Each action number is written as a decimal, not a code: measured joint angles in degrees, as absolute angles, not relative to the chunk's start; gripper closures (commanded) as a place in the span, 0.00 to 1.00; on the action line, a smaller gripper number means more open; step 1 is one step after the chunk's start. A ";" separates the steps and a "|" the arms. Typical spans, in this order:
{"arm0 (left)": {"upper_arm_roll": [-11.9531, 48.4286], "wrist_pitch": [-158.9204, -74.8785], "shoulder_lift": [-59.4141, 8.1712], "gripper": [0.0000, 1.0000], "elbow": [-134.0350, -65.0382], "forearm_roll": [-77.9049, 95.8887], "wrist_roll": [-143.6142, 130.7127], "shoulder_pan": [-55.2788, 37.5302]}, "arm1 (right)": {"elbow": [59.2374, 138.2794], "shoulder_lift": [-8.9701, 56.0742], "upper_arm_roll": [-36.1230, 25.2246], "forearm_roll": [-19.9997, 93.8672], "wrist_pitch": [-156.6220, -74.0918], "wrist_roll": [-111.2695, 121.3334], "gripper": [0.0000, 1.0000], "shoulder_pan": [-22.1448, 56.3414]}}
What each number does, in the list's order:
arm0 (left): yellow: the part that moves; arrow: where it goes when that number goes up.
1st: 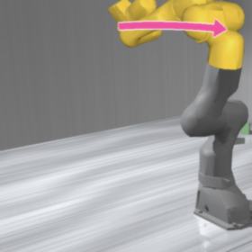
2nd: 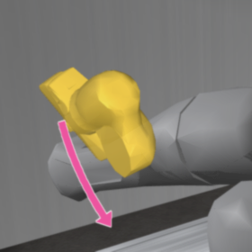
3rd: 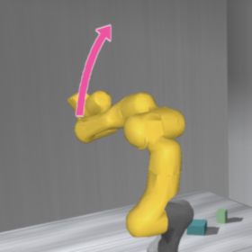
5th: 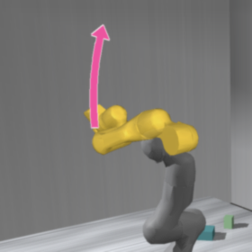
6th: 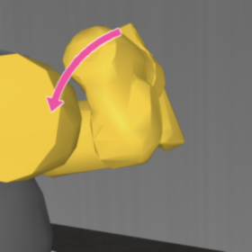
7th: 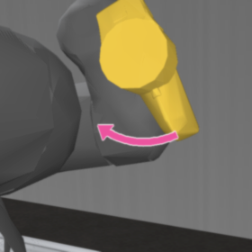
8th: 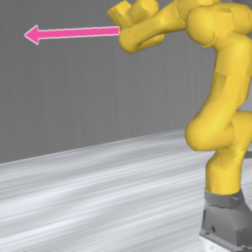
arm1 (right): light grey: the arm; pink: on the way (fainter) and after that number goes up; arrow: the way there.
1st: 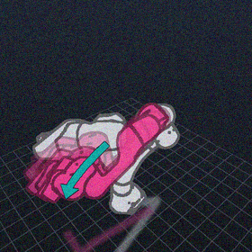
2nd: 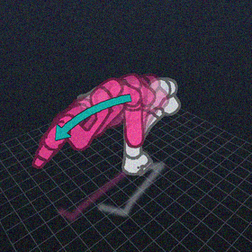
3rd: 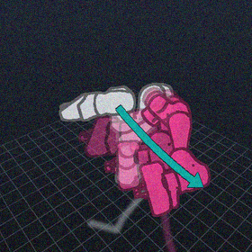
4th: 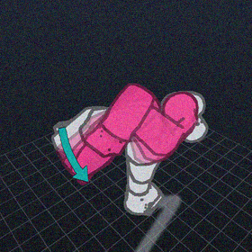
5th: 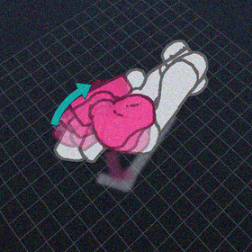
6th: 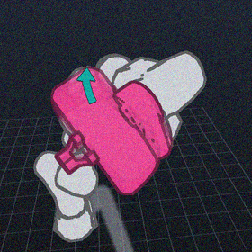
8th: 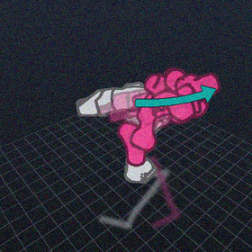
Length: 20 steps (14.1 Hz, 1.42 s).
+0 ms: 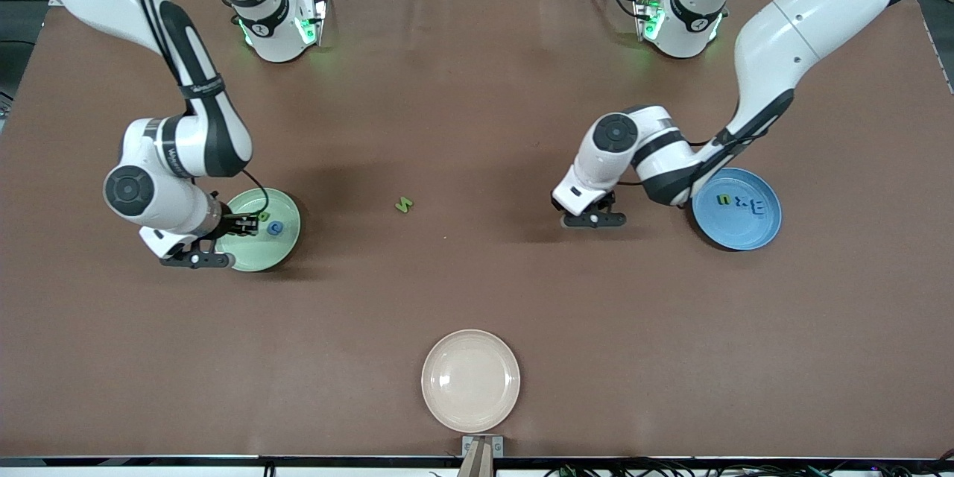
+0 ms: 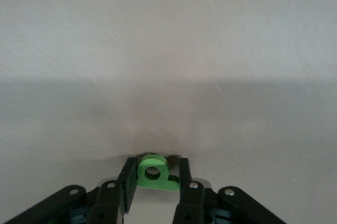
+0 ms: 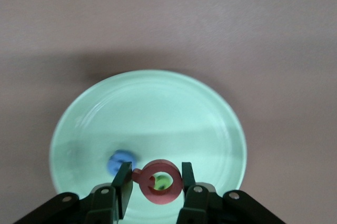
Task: Sort upper and lower case letters into plates
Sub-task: 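Carry the q to the green plate while the left gripper carries p, then release the p in the blue plate while the right gripper grasps green M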
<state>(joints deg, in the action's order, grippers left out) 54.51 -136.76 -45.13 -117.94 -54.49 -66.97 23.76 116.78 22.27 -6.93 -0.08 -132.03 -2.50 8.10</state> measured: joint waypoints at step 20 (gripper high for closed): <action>65.51 -124.56 -45.01 0.86 -121.53 -54.67 -24.48 66.95 | 116.01 25.50 -4.65 9.15 -133.48 -5.26 0.00 11.62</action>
<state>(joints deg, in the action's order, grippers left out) 65.51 -124.56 -45.01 -121.53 -54.67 -24.48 66.95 116.01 25.50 -4.65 9.15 -133.48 -5.26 11.62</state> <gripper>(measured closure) 0.639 0.000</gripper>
